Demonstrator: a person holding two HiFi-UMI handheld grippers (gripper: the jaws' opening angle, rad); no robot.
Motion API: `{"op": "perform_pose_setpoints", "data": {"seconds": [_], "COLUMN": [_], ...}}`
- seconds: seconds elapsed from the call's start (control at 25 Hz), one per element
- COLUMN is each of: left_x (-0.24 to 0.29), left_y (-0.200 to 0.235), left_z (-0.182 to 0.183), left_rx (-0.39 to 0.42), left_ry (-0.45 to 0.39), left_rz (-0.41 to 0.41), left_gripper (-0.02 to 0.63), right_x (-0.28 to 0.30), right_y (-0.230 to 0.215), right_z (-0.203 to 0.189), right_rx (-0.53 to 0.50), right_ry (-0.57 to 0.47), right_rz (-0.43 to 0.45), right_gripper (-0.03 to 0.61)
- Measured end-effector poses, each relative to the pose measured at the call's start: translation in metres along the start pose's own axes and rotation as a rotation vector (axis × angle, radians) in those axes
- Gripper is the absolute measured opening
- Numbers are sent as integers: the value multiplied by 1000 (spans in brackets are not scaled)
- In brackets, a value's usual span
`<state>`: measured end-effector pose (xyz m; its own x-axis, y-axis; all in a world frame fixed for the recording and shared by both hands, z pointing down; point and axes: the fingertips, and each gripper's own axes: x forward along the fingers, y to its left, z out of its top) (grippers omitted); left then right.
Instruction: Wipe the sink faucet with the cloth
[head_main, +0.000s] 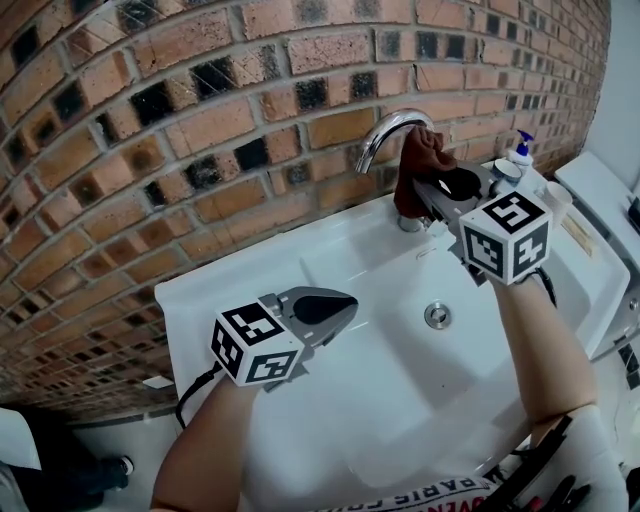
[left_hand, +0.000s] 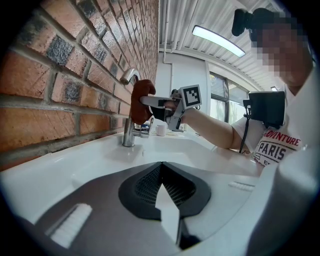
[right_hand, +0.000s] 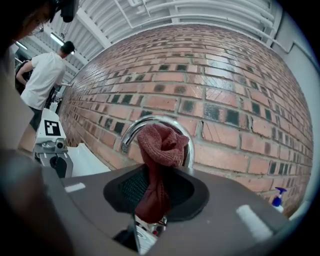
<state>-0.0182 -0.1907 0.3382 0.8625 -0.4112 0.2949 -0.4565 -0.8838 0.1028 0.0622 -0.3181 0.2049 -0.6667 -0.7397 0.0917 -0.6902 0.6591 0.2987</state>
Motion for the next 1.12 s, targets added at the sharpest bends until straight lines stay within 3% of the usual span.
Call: {"op": "perform_pose_setpoints", "data": {"seconds": [0.32,0.72,1.12], "left_x": [0,0,0], "left_y": [0,0,0], "left_z": [0,0,0], "left_rx": [0,-1,0], "left_ry": [-1,0,-1], "left_rz": [1,1,2], "left_gripper": [0,0,0], "right_x": [13,17,18], "right_y": [0,-14,-18], "right_z": [-33,-41,-35], "right_rx": [-107,-13,-31], "right_ry": [108,130,127], "right_rz": [-47,-75,-92], "right_gripper": [89,92,94]}}
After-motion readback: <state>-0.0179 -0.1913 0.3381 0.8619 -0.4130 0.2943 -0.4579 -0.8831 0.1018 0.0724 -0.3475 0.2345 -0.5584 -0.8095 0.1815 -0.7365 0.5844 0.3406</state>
